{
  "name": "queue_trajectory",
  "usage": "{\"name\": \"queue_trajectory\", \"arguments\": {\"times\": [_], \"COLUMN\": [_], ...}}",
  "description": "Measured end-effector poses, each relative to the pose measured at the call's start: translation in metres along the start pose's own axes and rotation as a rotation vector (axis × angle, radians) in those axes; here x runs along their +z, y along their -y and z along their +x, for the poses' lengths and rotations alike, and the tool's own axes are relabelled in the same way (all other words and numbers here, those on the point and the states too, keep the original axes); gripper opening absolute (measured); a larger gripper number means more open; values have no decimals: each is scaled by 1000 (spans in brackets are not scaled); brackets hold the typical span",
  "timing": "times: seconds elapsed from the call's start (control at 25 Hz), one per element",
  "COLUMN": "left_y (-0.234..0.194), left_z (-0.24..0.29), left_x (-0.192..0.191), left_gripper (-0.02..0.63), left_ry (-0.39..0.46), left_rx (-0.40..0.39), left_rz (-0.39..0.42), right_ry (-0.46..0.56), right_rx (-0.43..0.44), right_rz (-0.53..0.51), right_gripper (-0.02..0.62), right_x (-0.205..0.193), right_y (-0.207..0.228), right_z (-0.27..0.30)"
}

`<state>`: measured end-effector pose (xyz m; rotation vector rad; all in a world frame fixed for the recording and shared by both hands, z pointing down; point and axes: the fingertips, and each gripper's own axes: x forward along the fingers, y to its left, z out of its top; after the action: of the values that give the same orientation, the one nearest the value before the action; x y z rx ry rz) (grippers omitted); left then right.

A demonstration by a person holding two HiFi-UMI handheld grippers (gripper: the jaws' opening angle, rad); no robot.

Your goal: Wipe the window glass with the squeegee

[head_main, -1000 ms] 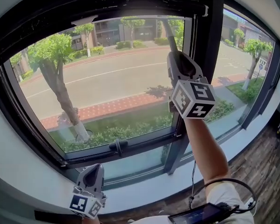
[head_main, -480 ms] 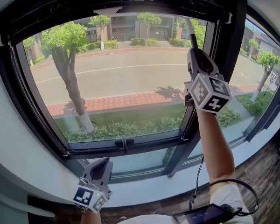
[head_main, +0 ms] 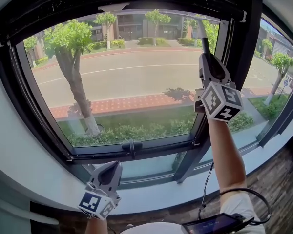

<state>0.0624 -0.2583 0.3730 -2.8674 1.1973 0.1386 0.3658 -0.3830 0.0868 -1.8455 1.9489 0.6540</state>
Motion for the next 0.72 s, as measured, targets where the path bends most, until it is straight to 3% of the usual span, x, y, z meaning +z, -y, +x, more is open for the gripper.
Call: {"name": "queue_trajectory", "arguments": {"times": [0.72], "left_y": [-13], "left_z": [33], "left_x": [25], "left_gripper": [18], "left_ry": [48], "left_rx": [-31], "left_rz": [37], "right_ry": [-97], "right_rx": [-26], "right_rz": [-7], "right_gripper": [98], "right_x": [-87], "right_y": [-10], "right_z": [-71]}}
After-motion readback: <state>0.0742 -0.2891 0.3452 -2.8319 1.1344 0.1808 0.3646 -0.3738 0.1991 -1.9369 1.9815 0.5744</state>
